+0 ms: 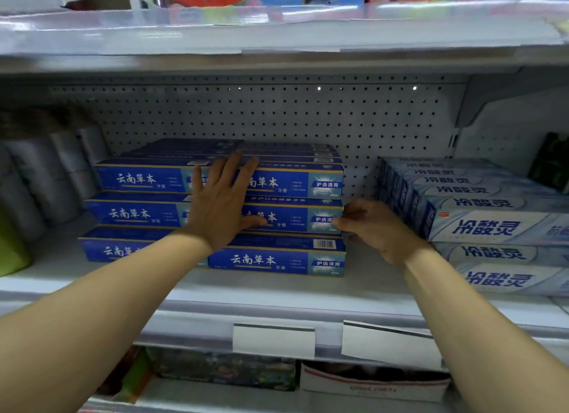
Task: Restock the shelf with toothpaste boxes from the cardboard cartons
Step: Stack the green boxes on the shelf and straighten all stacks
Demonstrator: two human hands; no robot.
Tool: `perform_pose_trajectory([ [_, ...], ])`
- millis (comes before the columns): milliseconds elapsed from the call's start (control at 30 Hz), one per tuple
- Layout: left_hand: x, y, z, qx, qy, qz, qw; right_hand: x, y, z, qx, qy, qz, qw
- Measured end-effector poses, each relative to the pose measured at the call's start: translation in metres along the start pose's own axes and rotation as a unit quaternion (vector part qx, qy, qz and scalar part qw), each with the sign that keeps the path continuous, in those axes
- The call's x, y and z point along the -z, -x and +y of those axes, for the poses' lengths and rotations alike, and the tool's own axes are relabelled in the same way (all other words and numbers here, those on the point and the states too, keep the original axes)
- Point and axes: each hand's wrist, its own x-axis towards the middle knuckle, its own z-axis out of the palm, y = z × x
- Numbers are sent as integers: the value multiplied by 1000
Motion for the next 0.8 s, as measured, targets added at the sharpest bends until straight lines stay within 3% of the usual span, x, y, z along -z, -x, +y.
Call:
perform_pose_trajectory([
  [100,6,11,4,-3,52,7,999,1,14,-4,-16,7,-18,1000],
  [200,9,30,8,-15,59,-37,997,3,27,-2,-37,39,-35,998],
  [400,2,48,7,-23,72,-9,997,-13,39,8,-62,90,11,994],
  [633,-5,44,5,-26,52,-22,998,-24,41,11,-74,35,28,996],
  [800,-2,50,0,-38,63,-13,997,-28,49,6,-76,122,99,985],
])
